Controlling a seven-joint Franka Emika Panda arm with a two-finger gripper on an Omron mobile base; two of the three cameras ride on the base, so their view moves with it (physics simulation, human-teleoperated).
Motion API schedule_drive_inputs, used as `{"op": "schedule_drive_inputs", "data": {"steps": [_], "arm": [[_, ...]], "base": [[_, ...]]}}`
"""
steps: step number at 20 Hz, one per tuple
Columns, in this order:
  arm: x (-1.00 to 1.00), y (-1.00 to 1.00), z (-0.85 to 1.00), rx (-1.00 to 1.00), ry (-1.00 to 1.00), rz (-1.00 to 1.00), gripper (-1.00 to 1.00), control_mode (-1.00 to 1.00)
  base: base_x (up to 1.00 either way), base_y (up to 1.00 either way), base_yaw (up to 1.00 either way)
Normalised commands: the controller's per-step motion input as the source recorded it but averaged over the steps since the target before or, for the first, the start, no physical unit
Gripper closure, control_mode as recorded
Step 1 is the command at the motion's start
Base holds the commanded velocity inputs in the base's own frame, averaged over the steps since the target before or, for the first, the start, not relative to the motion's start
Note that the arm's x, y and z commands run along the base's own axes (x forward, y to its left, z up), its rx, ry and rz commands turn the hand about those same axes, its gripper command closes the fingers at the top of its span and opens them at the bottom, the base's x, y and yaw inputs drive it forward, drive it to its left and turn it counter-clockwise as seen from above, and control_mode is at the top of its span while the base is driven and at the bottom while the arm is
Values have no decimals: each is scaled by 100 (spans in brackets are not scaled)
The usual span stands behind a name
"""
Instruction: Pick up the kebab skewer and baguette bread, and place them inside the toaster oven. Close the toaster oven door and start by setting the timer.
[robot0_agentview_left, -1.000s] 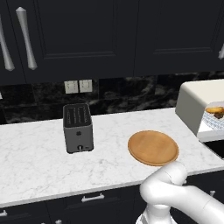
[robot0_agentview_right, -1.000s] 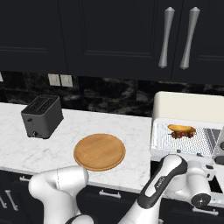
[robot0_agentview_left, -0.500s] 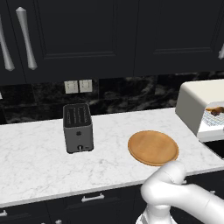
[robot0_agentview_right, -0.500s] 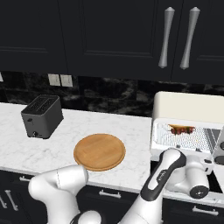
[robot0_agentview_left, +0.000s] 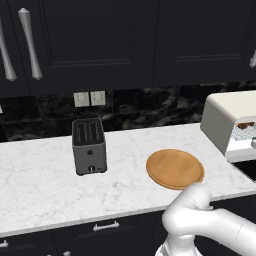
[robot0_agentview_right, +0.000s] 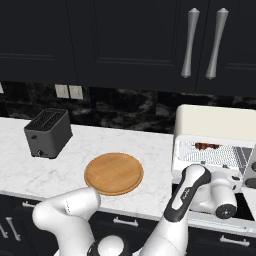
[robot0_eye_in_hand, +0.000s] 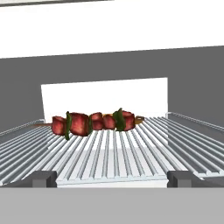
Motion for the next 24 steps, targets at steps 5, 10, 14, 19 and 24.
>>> {"op": "schedule_drive_inputs", "data": {"steps": [5,10,14,19,24], "arm": [[25,0,0,0,0,0,-100,-100],[24,0,0,0,0,0,-100,-100],[24,0,0,0,0,0,-100,-100],[19,0,0,0,0,0,-100,-100],[5,0,0,0,1,0,-100,-100]], "base": [[0,0,0],[0,0,0],[0,0,0],[0,0,0],[0,0,0]]}}
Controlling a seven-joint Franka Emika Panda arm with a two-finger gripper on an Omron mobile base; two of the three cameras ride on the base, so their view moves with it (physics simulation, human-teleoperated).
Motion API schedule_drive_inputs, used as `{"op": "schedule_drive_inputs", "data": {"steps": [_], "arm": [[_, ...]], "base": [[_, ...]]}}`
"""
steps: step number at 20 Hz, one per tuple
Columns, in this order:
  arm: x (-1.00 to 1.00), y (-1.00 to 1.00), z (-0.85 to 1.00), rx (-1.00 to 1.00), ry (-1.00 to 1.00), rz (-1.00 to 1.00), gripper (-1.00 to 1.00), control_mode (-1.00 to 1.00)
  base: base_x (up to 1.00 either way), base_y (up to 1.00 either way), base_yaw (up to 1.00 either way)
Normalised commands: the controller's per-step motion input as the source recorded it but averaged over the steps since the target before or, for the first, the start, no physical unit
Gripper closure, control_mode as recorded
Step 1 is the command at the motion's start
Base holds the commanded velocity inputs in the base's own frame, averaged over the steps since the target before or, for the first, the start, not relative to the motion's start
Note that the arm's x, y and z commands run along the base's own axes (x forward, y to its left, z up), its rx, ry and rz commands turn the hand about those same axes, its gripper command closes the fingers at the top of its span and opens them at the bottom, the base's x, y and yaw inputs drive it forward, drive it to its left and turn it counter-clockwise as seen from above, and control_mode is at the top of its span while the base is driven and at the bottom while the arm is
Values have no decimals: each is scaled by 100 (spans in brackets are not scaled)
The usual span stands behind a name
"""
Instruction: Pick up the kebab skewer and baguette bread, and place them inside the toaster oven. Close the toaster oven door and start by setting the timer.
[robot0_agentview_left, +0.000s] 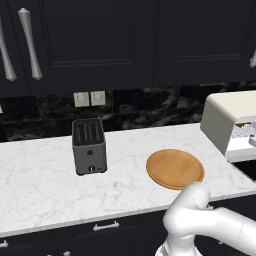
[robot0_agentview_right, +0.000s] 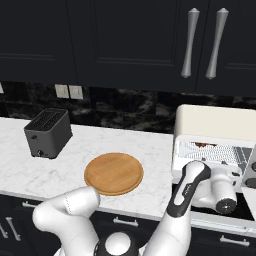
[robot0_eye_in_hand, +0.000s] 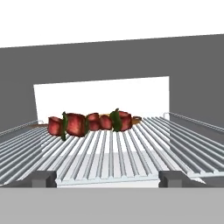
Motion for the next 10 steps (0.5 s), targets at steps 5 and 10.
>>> {"op": "schedule_drive_inputs", "data": {"steps": [5,10], "arm": [[-29,-9,0,1,1,0,-100,-100],[-43,-23,4,0,0,0,-100,-100]], "base": [[0,0,0],[0,0,0]]}}
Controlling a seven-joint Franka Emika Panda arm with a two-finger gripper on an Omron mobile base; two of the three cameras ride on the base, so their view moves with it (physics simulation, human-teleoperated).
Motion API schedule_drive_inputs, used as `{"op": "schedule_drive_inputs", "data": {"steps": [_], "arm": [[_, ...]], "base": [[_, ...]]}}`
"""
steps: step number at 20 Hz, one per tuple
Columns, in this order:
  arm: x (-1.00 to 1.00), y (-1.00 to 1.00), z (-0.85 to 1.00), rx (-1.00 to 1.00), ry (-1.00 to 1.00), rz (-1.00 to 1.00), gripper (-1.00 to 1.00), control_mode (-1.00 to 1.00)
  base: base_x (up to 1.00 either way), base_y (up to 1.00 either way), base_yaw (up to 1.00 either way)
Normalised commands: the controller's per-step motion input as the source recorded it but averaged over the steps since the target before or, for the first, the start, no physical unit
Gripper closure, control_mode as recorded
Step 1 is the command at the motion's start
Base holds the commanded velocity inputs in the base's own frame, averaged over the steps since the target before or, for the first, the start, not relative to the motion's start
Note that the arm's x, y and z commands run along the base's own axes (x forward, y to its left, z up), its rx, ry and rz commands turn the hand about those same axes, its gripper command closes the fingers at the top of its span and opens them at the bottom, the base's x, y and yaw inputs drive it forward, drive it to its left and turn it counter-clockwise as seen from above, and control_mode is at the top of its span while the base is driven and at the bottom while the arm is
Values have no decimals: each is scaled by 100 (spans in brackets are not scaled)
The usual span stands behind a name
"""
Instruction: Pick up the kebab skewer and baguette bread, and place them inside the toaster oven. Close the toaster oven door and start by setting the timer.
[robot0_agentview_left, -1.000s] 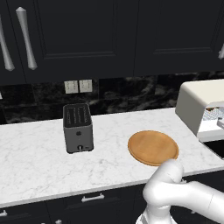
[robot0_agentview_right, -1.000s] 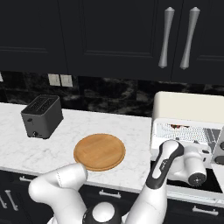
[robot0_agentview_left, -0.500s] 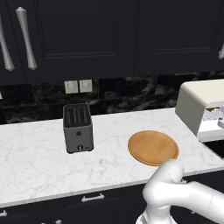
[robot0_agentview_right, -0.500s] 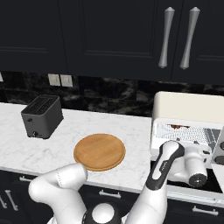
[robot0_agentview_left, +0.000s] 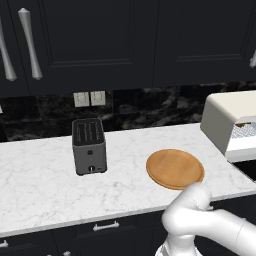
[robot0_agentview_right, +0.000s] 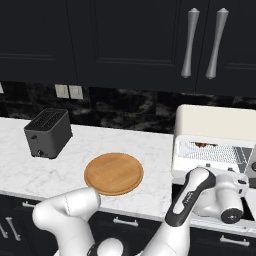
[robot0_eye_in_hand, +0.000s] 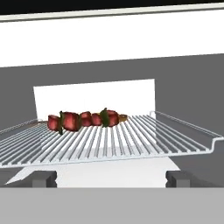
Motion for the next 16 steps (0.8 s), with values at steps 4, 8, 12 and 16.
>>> {"op": "schedule_drive_inputs", "data": {"steps": [4,8,12,16], "arm": [[-40,-22,2,0,3,0,-100,-100],[-48,-24,0,0,8,0,-100,-100],[-70,-21,-12,0,6,0,-100,-100],[-84,-10,-25,0,0,0,-100,-100]], "base": [[0,0,0],[0,0,0],[0,0,0],[0,0,0]]}}
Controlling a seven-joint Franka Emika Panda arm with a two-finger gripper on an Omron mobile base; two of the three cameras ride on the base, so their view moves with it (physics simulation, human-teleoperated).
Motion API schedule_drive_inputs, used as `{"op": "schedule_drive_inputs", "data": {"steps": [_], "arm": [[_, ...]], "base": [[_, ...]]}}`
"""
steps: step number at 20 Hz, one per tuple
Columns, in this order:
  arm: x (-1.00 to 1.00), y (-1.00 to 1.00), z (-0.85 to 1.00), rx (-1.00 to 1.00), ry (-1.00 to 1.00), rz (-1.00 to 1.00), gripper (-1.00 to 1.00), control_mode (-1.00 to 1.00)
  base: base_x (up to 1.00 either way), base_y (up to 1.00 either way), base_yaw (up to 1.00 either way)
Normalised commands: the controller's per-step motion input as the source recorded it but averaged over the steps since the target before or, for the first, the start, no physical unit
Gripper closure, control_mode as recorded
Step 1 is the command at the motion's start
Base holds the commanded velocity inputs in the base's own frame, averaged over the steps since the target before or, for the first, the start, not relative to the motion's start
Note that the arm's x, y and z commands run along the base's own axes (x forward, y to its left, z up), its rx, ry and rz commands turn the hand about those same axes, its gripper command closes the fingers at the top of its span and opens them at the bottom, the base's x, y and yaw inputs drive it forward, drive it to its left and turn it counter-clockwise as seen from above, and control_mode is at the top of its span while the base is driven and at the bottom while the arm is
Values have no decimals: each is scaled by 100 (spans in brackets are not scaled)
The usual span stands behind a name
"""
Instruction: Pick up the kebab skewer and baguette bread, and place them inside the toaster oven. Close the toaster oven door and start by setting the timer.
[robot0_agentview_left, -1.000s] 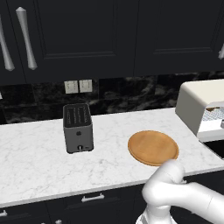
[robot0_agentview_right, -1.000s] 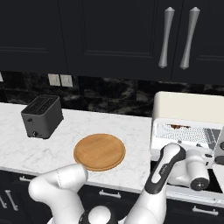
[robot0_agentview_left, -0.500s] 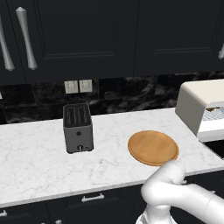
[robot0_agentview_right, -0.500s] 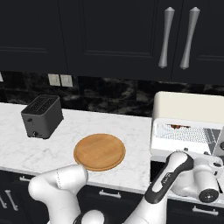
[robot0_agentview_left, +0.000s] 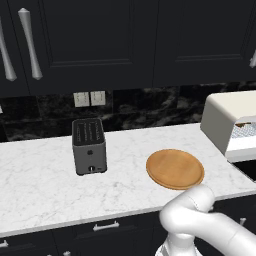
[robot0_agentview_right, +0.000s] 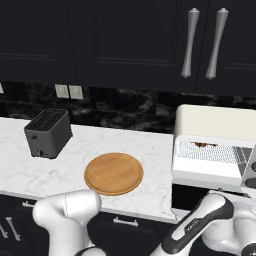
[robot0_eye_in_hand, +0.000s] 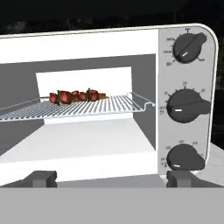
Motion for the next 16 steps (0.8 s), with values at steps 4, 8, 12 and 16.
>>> {"op": "schedule_drive_inputs", "data": {"steps": [4,8,12,16], "arm": [[-85,-4,-34,0,0,0,-100,-100],[-59,4,-43,0,0,0,-100,-100],[-58,0,-48,0,1,0,-100,-100],[-36,0,-44,0,3,0,-100,-100]], "base": [[0,0,0],[0,0,0],[0,0,0],[0,0,0]]}}
